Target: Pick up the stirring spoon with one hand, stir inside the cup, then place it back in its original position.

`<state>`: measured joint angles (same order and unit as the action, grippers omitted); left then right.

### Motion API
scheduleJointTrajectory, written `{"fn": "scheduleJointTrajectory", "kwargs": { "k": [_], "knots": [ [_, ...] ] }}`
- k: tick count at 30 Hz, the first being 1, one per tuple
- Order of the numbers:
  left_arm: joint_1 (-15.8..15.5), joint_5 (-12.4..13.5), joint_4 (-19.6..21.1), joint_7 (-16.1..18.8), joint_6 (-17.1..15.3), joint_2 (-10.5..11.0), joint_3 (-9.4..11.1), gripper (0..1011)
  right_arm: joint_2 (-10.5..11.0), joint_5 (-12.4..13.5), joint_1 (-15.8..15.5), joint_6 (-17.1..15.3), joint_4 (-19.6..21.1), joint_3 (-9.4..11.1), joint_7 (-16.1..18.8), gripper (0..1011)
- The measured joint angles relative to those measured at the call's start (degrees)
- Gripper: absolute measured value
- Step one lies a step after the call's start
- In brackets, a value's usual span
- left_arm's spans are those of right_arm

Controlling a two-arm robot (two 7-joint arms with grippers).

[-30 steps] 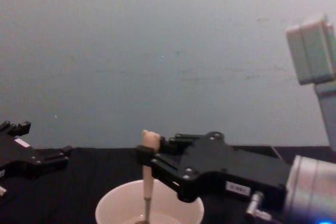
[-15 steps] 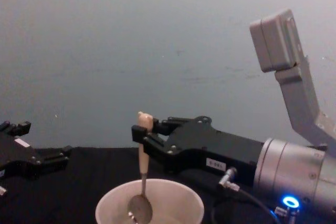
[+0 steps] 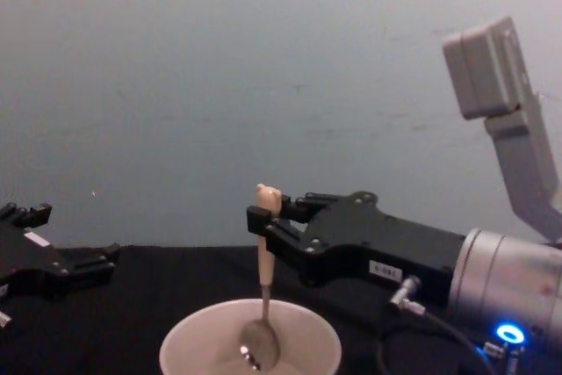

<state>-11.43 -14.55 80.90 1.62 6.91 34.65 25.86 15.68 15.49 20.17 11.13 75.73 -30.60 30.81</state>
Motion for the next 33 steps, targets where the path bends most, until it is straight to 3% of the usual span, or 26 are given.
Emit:
{"fn": "scheduleJointTrajectory", "kwargs": {
  "k": [11,20,27,33],
  "knots": [
    [0.0,0.0,0.0,0.0,0.0,0.0,0.0,1001,2.64,0.89,-2.48,-0.72,3.47,1.41,0.39,211],
    [0.0,0.0,0.0,0.0,0.0,0.0,0.0,1001,4.88,2.21,-5.35,-1.93,7.42,1.03,2.01,211],
    [0.0,0.0,0.0,0.0,0.0,0.0,0.0,1001,5.15,3.01,-6.0,-2.23,8.92,-0.14,3.14,211],
    [0.0,0.0,0.0,0.0,0.0,0.0,0.0,1001,3.84,2.76,-4.66,-1.96,7.88,-1.89,3.45,211]
  ]
}}
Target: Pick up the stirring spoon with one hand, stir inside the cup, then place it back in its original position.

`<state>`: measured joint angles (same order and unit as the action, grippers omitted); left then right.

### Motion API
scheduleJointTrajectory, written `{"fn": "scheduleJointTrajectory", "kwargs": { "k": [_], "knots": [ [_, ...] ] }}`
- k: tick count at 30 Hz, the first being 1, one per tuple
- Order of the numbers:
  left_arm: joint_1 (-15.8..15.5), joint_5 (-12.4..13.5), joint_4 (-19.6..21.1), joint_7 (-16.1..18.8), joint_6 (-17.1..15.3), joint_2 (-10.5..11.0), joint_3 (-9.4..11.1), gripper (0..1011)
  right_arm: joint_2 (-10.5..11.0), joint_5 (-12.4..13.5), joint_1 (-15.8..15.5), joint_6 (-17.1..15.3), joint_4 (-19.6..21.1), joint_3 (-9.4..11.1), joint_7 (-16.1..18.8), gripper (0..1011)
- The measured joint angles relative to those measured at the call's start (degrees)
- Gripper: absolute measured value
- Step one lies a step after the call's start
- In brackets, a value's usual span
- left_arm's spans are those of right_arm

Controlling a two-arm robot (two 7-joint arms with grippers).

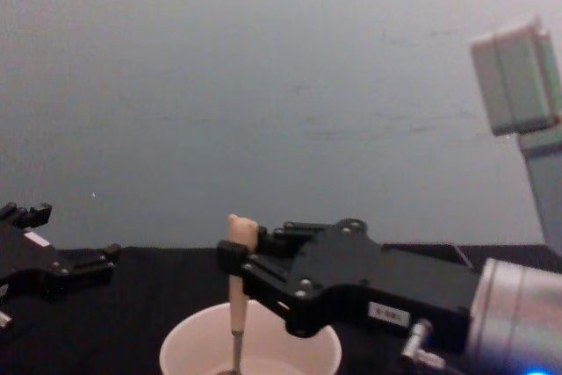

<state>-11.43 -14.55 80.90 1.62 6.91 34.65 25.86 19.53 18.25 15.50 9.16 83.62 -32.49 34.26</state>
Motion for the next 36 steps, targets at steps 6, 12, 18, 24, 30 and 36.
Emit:
{"fn": "scheduleJointTrajectory", "kwargs": {
  "k": [6,12,18,24,30,36],
  "knots": [
    [0.0,0.0,0.0,0.0,0.0,0.0,0.0,1001,-2.07,-1.16,2.3,0.43,-3.07,-0.45,-1.36,211],
    [0.0,0.0,0.0,0.0,0.0,0.0,0.0,1001,-3.25,-1.76,3.71,0.65,-5.32,0.23,-2.85,211],
    [0.0,0.0,0.0,0.0,0.0,0.0,0.0,1001,-3.3,-2.08,4.07,0.73,-6.29,1.35,-3.68,211],
    [0.0,0.0,0.0,0.0,0.0,0.0,0.0,1002,-3.06,-2.15,3.82,0.8,-6.26,1.98,-3.89,211],
    [0.0,0.0,0.0,0.0,0.0,0.0,0.0,1001,-2.76,-2.23,3.65,0.96,-6.21,2.53,-3.95,211],
    [0.0,0.0,0.0,0.0,0.0,0.0,0.0,1001,-1.8,-2.23,2.86,0.9,-5.43,3.21,-3.84,211]
  ]
}}
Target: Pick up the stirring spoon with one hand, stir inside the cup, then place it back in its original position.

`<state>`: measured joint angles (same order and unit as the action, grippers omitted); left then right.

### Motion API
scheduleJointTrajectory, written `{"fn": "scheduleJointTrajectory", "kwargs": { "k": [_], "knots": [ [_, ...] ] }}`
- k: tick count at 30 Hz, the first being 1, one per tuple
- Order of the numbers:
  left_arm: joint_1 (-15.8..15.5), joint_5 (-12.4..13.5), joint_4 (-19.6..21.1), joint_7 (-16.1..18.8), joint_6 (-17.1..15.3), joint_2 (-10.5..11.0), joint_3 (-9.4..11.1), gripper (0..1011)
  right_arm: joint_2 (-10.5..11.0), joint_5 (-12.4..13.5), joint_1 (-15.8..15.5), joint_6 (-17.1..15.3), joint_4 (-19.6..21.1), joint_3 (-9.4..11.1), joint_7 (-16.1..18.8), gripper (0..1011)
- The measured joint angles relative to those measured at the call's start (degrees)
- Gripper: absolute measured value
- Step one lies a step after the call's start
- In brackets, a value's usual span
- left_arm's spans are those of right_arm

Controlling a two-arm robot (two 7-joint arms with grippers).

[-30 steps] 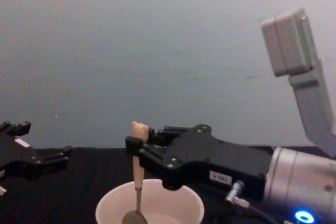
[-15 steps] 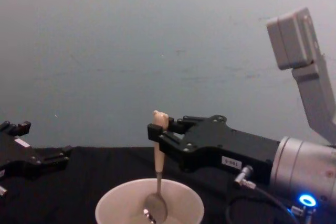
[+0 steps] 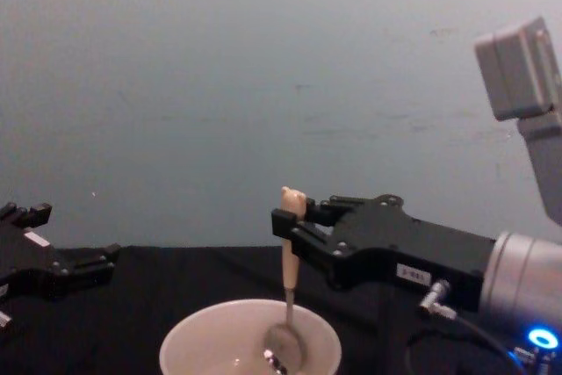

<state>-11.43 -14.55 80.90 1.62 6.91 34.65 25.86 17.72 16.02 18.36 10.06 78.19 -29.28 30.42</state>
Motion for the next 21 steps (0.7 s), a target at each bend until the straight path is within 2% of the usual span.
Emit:
{"fn": "scheduleJointTrajectory", "kwargs": {
  "k": [9,13,21],
  "knots": [
    [0.0,0.0,0.0,0.0,0.0,0.0,0.0,1001,2.21,1.54,-2.65,-0.88,3.95,0.45,1.51,211],
    [0.0,0.0,0.0,0.0,0.0,0.0,0.0,1001,3.4,2.42,-4.05,-1.09,6.18,-0.31,3.12,211],
    [0.0,0.0,0.0,0.0,0.0,0.0,0.0,1001,3.06,2.63,-4.31,-1.15,7.2,-2.1,3.77,211]
  ]
}}
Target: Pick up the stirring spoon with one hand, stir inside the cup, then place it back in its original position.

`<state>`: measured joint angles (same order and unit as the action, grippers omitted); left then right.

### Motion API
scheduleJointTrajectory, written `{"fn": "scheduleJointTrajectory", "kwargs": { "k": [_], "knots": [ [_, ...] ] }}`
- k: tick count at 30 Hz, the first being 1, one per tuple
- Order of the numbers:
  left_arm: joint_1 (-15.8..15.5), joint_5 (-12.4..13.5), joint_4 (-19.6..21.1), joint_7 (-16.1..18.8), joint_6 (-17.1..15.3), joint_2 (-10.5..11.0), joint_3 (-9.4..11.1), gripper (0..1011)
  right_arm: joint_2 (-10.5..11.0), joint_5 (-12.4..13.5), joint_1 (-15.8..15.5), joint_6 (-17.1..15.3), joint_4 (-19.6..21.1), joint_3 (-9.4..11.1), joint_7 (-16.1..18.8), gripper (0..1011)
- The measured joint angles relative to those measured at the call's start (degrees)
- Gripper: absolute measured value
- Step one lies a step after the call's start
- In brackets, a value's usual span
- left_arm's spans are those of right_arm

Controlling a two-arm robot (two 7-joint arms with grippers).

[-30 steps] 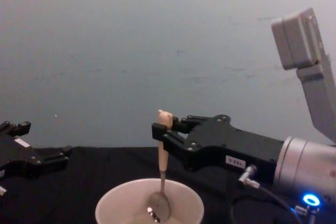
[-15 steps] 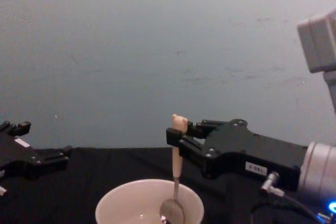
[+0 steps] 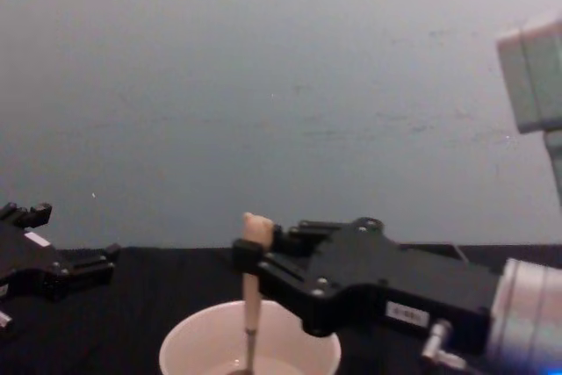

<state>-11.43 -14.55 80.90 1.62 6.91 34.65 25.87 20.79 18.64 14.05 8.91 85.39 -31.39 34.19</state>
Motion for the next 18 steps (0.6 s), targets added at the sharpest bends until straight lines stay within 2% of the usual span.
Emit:
{"fn": "scheduleJointTrajectory", "kwargs": {
  "k": [9,14,18],
  "knots": [
    [0.0,0.0,0.0,0.0,0.0,0.0,0.0,1002,-3.71,-1.85,3.11,0.3,-4.1,-1.15,-2.7,211],
    [0.0,0.0,0.0,0.0,0.0,0.0,0.0,1001,-5.16,-2.89,4.59,0.51,-6.64,-0.52,-4.49,211],
    [0.0,0.0,0.0,0.0,0.0,0.0,0.0,1001,-5.49,-3.21,5.03,0.54,-7.55,0.08,-5.1,211]
  ]
}}
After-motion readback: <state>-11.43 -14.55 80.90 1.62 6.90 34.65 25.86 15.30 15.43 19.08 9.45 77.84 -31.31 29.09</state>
